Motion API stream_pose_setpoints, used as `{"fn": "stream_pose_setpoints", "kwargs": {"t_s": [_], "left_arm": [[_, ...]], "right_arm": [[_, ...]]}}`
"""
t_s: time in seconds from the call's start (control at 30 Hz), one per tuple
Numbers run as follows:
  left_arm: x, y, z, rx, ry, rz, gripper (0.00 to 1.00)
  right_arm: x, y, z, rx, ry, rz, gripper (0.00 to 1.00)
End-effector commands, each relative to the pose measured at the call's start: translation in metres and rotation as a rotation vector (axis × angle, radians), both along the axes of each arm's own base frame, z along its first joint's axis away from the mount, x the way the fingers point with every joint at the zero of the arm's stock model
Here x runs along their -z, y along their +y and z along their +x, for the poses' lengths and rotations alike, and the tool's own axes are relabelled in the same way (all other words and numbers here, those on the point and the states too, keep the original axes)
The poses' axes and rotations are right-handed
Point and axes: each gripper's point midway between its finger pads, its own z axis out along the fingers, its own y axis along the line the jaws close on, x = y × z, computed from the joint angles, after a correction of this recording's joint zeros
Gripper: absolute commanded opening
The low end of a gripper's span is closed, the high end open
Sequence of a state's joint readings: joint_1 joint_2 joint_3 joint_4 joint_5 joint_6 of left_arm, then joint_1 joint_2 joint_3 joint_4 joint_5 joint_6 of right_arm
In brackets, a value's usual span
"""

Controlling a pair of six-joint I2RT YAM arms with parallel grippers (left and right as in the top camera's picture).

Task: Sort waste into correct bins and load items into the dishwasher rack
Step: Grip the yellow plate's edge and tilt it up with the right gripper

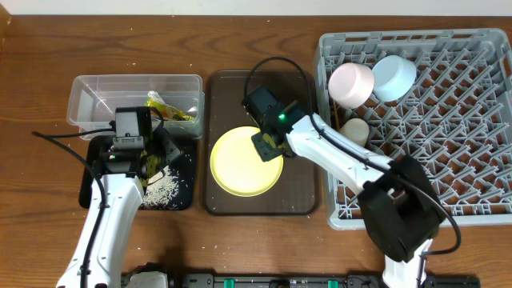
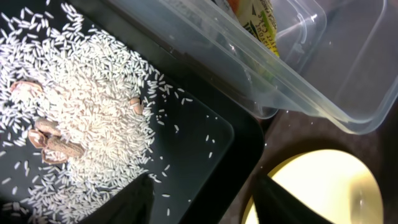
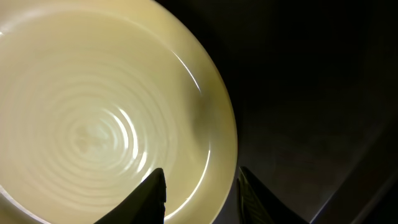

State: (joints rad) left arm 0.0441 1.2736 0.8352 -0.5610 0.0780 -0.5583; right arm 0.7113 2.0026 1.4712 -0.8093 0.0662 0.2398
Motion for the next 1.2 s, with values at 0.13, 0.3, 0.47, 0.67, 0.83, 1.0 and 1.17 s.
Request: {"fn": "stream_pose_setpoints", "kwargs": {"t_s": [0.13,0.3,0.47,0.67,0.83,1.0,1.17], "left_arm": [[0.0,0.003,-0.002,-0.009,0.0,0.01,0.5],[0.0,0.003,-0.002,-0.009,0.0,0.01,0.51],[0.0,0.003,-0.002,-0.009,0.0,0.01,0.59],[0.0,0.003,-0.002,-0.009,0.0,0.01,0.67],[0.0,0.003,-0.002,-0.009,0.0,0.01,0.71],[0.0,0.003,-0.002,-0.009,0.0,0.01,0.72],[0.0,0.003,-0.002,-0.009,0.0,0.01,0.72]], "right_arm": [[0.01,-0.008,-0.001,0.0,0.009,-0.038,0.36],[0.011,-0.015,0.003,0.01,-0.014,-0.08,0.36],[0.018,-0.017,0.001,0.009,0.001,-0.092,0.35],[0.034,-0.02,-0.002,0.008,0.031,-0.117,0.35],[0.044,-0.021,-0.004,0.007,0.048,-0.131,0.35],[0.046,-0.02,-0.004,0.006,0.051,-0.13,0.12],[0.042,-0.018,-0.001,0.008,0.039,-0.12,0.01]]}}
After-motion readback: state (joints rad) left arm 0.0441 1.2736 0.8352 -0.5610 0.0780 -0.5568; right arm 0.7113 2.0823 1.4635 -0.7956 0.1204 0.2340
